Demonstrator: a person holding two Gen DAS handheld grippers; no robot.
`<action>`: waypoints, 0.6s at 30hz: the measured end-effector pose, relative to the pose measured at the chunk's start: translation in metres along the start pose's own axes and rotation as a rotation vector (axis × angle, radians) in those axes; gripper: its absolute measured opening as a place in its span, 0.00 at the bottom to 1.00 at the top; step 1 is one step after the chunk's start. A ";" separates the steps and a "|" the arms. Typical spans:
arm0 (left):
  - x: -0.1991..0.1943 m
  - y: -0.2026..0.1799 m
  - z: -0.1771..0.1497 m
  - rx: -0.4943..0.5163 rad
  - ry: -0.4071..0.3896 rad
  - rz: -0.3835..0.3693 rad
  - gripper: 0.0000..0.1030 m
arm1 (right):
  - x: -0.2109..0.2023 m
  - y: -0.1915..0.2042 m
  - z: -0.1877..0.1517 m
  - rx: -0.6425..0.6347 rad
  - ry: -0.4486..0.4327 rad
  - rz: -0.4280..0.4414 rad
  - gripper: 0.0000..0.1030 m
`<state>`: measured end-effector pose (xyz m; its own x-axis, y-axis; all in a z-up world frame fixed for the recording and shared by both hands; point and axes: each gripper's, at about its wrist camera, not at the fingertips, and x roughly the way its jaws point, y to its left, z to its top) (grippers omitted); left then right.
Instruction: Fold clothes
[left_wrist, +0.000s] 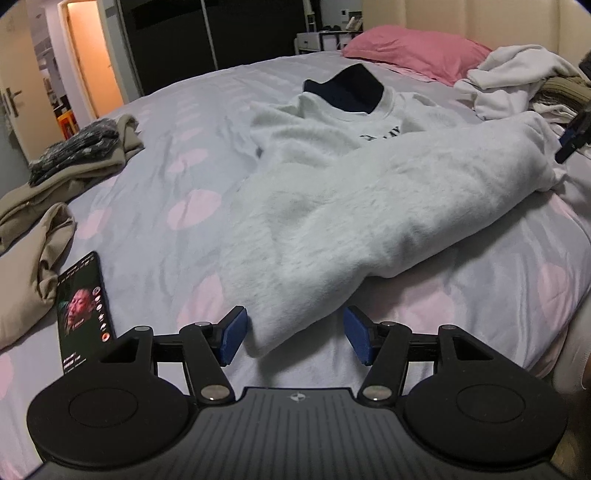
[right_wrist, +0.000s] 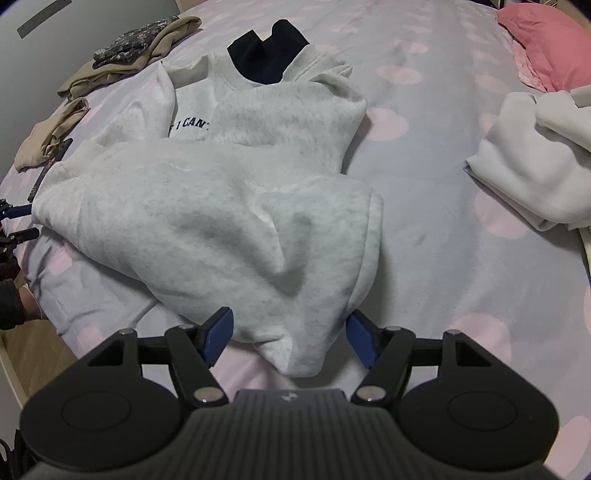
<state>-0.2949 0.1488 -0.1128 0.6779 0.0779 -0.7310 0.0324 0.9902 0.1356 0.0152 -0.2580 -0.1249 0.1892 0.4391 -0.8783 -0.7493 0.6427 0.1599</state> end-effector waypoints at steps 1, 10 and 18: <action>-0.001 0.003 -0.001 -0.009 -0.001 0.007 0.55 | 0.000 0.000 0.000 -0.004 0.002 0.000 0.68; 0.010 0.017 -0.004 -0.032 -0.001 -0.056 0.50 | 0.000 -0.001 0.003 -0.017 -0.043 0.001 0.68; 0.017 0.027 0.001 -0.083 0.008 -0.062 0.12 | 0.015 0.014 0.000 -0.097 -0.035 -0.012 0.51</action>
<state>-0.2818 0.1771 -0.1206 0.6709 0.0171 -0.7414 0.0125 0.9993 0.0343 0.0073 -0.2422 -0.1354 0.2194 0.4550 -0.8631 -0.8046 0.5847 0.1037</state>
